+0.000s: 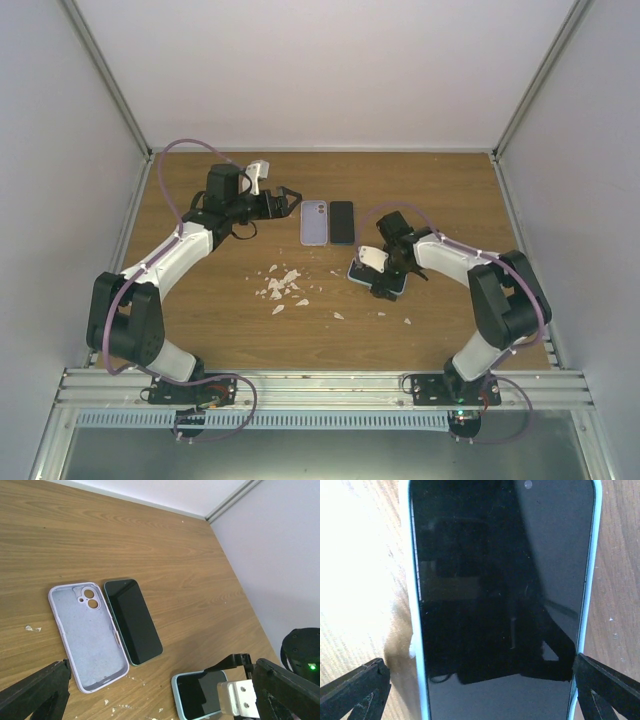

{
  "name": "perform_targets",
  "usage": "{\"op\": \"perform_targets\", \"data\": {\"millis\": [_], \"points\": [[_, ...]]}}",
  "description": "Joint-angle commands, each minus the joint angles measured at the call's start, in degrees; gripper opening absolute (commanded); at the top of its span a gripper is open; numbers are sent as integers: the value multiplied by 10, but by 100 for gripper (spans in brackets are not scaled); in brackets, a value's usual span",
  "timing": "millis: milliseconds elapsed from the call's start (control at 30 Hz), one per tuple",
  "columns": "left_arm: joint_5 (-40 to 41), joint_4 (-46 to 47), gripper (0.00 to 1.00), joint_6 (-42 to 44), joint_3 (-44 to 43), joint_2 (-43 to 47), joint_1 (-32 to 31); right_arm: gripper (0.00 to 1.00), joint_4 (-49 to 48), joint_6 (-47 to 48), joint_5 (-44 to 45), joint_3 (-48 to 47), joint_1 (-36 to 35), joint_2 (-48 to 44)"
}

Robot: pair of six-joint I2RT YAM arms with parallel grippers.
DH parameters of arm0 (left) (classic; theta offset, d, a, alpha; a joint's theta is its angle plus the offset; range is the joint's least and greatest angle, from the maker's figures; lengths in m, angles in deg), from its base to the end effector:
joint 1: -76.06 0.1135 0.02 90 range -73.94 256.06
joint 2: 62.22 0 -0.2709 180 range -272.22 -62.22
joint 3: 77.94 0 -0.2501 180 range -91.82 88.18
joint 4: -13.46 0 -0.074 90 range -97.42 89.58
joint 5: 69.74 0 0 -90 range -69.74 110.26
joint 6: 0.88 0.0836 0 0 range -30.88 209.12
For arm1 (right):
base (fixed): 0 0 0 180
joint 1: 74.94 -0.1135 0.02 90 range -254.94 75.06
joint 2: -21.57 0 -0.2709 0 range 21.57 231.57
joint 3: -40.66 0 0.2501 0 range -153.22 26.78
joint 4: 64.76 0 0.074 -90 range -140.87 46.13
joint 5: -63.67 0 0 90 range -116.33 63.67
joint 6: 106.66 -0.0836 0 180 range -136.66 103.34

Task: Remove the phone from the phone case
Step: Pick up the phone at the center of the board.

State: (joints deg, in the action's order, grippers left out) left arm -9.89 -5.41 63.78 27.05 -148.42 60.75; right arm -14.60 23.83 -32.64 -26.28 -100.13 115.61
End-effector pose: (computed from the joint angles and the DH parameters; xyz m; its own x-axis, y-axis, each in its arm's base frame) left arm 0.3496 -0.1393 0.2620 -0.7138 -0.1883 -0.6745 0.3785 0.7066 -0.5978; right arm 0.2643 0.1345 0.1166 -0.3823 -0.8930 -0.2373 -0.9115 0.4066 -0.0617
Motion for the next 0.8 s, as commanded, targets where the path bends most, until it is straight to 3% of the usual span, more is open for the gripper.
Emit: {"op": "perform_targets", "data": {"millis": [0,433,767], "points": [[-9,37,99,-4,4,9,5,100,-2,10,-10,-8,9,36],[-12,39,99,-8,5,2,6,75,-18,5,-9,-13,12,65],[-13,38,99,-14,0,-10,6,63,-13,-12,-11,-26,12,36]]}}
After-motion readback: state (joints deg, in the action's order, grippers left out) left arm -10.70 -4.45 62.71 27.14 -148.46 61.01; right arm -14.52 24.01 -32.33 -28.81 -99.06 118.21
